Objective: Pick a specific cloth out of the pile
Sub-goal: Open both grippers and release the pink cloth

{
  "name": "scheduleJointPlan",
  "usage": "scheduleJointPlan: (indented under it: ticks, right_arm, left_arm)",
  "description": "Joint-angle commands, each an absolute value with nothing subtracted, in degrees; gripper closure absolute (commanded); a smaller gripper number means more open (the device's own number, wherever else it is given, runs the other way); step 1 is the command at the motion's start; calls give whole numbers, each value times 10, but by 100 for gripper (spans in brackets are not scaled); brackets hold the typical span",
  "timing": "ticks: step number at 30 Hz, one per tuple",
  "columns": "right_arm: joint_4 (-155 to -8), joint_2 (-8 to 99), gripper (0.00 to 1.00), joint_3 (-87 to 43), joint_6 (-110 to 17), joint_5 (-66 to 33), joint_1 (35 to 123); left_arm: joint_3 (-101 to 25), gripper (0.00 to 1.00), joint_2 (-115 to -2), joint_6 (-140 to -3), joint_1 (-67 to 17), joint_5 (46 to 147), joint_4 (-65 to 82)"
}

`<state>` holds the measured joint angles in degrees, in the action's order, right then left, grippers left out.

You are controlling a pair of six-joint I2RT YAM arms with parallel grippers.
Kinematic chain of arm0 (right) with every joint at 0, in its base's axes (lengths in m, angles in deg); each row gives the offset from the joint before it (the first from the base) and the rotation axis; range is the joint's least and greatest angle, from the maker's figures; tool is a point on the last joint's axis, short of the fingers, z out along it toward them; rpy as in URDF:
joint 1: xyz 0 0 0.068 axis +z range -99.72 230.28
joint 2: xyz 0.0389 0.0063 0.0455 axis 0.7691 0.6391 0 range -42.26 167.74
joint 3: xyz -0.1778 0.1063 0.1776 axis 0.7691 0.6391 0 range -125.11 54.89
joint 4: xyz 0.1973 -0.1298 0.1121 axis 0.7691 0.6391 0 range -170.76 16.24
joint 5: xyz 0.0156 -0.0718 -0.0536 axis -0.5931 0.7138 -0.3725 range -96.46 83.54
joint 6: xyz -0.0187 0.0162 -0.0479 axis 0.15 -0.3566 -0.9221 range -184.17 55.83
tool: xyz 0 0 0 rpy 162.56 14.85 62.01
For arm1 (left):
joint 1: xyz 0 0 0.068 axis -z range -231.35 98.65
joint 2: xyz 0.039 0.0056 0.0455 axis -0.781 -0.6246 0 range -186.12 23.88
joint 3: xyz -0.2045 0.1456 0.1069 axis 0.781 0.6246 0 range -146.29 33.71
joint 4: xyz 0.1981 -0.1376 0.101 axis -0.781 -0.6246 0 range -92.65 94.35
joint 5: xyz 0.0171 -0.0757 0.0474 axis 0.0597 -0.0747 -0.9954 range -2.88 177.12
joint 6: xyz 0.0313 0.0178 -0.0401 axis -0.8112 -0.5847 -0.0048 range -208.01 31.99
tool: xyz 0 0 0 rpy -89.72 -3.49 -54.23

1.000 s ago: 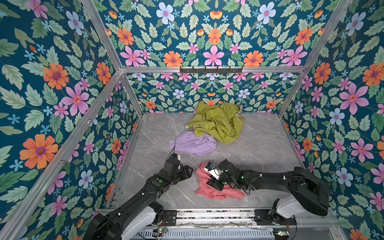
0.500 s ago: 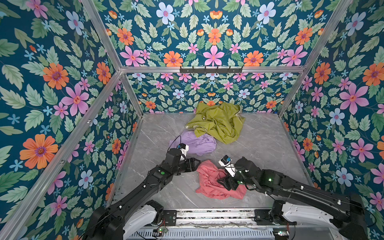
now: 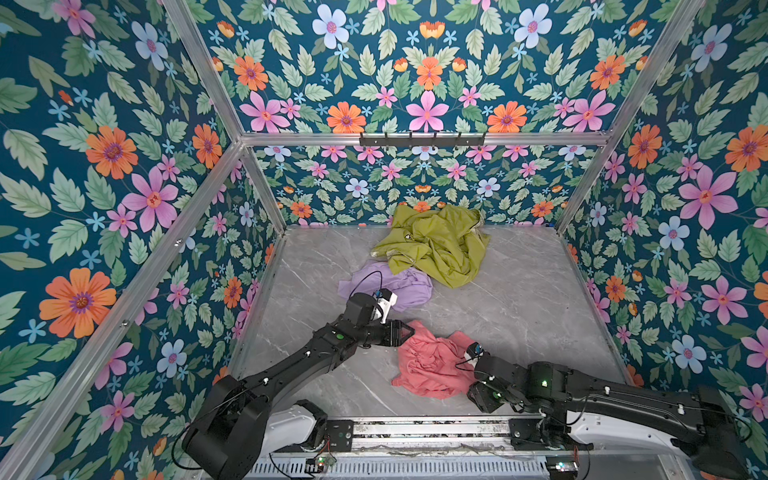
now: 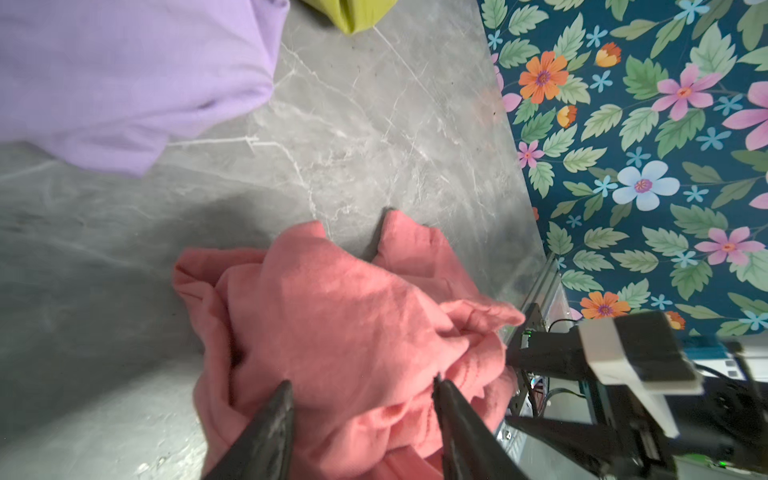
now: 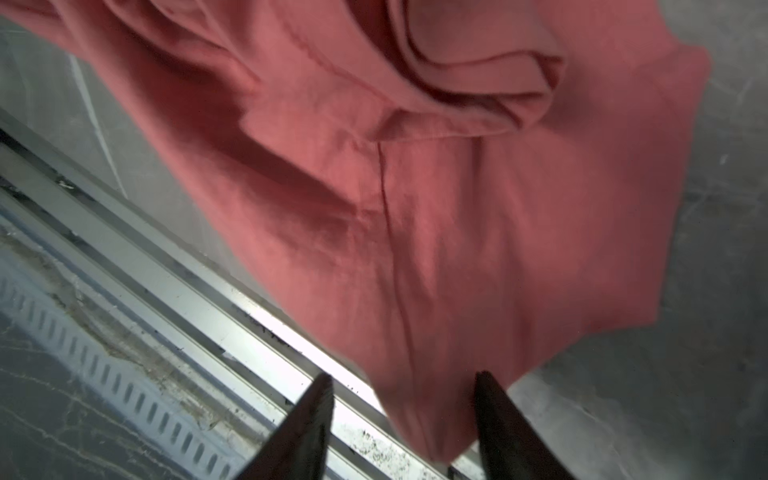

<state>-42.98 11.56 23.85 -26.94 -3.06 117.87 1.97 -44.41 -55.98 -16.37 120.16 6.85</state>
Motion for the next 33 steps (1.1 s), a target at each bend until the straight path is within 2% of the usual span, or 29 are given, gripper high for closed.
scheduleJointPlan:
  ticks: [1,3,4,10,14,19,22,25,26,30,33]
  right_arm:
    - [-483,140,78,223,-277,-7,1178]
    - [-485,149,98,203,-302,-3,1170]
    - [-491,150,100,195,-313,-7,1163]
    - [-595,198,100,120,-410,-37,1118]
    - [-703,292,100,90,-462,-77,1098]
    - [-824,419,100,114,-473,-146,1073]
    - [-859,470,92,141,-473,-163,1066]
    - [-842,455,86,142,-484,-163,1064]
    - [-827,446,80,136,-490,-163,1064]
    - [-717,374,45,85,-518,-160,1064]
    - [-689,299,25,112,-531,-104,1064]
  left_arm:
    - [34,44,-439,-547,-163,1217,111]
    - [43,44,-436,-545,-163,1218,116]
    - [45,44,-437,-545,-163,1217,117]
    - [69,44,-442,-534,-161,1221,139]
    - [85,44,-438,-525,-160,1217,150]
    - [102,45,-410,-516,-159,1199,140]
    - [109,45,-377,-514,-160,1177,120]
    - [111,43,-347,-512,-163,1151,103]
    - [110,42,-339,-511,-164,1139,99]
    - [97,36,-302,-523,-168,1073,66]
    - [87,33,-267,-542,-168,967,32]
